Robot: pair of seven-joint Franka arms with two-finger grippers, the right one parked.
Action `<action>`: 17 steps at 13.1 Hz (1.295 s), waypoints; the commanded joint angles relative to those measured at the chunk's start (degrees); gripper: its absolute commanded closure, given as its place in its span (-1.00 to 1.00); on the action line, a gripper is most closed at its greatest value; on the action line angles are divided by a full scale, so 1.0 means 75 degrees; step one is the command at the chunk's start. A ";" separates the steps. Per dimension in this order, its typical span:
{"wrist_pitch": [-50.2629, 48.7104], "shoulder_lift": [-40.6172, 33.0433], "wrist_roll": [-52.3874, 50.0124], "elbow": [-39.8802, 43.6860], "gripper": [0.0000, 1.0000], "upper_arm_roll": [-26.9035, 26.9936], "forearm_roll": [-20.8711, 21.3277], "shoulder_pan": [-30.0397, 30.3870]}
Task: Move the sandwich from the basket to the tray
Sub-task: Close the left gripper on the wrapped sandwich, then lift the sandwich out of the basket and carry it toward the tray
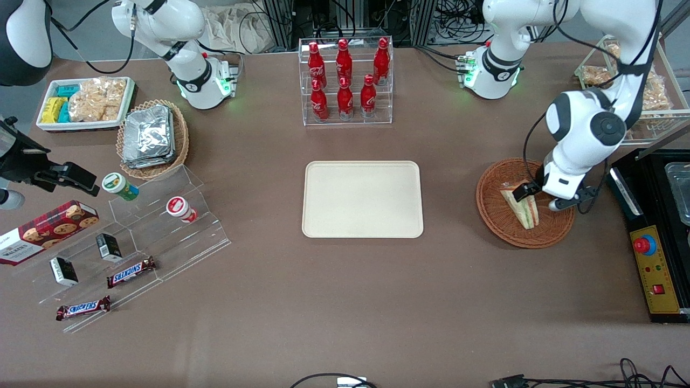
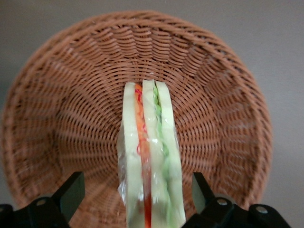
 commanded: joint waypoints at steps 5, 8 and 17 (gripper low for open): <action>0.0396 0.0490 -0.0057 0.0113 0.99 0.0004 0.0121 -0.0036; 0.0396 0.0479 -0.0045 0.0124 1.00 0.0004 0.0121 -0.0071; -0.5547 -0.1397 0.0374 0.2951 1.00 -0.0042 0.0285 -0.0106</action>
